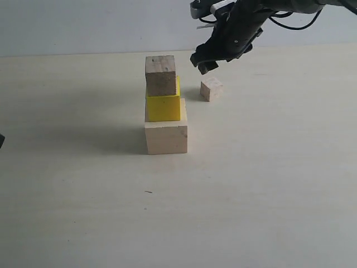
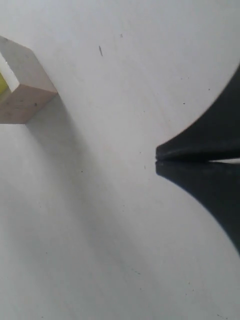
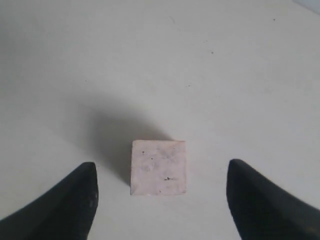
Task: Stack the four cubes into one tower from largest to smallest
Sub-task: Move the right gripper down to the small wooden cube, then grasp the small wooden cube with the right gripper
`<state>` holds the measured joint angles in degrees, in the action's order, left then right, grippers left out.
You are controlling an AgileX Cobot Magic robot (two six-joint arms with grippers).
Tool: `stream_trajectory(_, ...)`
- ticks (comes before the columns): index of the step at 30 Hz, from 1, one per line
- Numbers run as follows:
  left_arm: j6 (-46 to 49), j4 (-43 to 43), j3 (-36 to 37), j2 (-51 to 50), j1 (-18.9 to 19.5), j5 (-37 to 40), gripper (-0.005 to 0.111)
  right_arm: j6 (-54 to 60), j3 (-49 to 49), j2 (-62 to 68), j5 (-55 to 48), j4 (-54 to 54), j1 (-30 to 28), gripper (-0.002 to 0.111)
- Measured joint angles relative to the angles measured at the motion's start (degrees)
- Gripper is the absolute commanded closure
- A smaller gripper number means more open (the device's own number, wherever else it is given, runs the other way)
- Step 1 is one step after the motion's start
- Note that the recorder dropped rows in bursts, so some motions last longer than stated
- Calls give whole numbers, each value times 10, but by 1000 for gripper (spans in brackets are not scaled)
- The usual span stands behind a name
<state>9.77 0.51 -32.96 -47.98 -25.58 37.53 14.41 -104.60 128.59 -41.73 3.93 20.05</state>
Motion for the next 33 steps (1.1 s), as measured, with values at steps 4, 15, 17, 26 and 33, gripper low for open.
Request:
stream_trajectory(4,2,0,0,0,0,0,107,2,-1,16,-2,0,-1,39)
stream_trajectory(15,6,1,21,0,0,-6,107,4,-1,53,9,1,-3,41)
stream_trajectory(17,6,1,21,0,0,-13,107,10,-1,62,12,2,-3,43)
stream_trajectory(26,6,1,21,0,0,-26,107,17,-1,66,25,6,-3,44)
stream_trajectory(33,6,1,21,0,0,-29,107,18,-1,66,31,7,-3,47)
